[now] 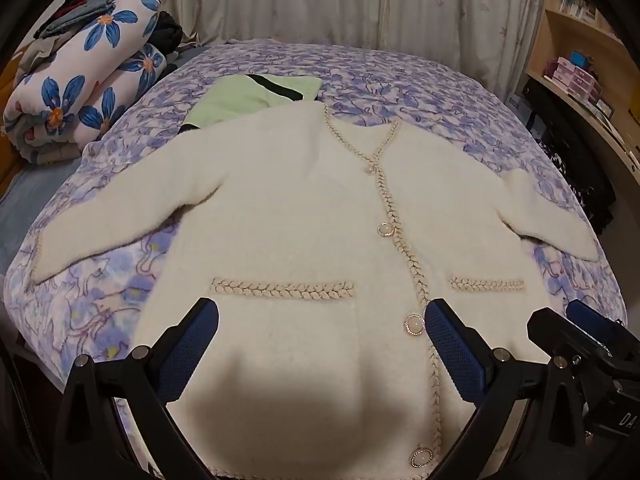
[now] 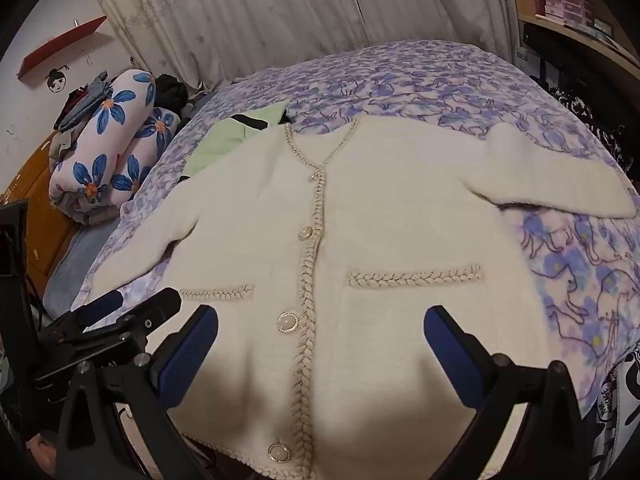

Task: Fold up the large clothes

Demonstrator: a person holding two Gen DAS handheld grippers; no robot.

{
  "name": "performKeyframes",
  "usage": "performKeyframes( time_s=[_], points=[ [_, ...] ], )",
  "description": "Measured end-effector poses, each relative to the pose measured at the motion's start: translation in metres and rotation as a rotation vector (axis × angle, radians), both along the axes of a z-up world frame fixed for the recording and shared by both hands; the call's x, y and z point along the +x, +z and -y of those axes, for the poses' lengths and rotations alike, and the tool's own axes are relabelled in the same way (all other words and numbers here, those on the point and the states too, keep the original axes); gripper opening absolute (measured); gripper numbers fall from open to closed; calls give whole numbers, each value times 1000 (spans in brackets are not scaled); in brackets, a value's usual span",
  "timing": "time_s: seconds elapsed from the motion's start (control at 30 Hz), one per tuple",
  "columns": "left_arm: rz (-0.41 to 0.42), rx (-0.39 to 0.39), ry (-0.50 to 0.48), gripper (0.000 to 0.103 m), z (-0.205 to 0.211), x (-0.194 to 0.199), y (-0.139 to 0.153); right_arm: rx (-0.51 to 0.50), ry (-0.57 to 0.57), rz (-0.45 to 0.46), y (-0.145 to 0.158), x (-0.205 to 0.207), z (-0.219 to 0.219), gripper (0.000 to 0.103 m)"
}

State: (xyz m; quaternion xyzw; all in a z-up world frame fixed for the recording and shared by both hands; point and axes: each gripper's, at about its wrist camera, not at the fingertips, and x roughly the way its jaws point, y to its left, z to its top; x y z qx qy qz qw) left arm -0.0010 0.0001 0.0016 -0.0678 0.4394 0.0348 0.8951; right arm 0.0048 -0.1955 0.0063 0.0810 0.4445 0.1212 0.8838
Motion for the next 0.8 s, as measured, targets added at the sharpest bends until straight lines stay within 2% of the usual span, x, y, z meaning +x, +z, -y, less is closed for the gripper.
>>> performKeyframes(
  time_s=[0.13,0.3,0.43,0.8],
  points=[
    [28,31,4,102,0,-8,3,7,1,12,2,-1,-3,103],
    [14,24,-8,102,-2,-10,1,0,5,12,-4,-2,-7,103],
    [18,59,-3,102,7,-10,4,-11,14,8,-10,-5,-8,103],
    [15,58,13,102,0,-19,4,-33,30,9,-8,-9,-20,103]
  ],
)
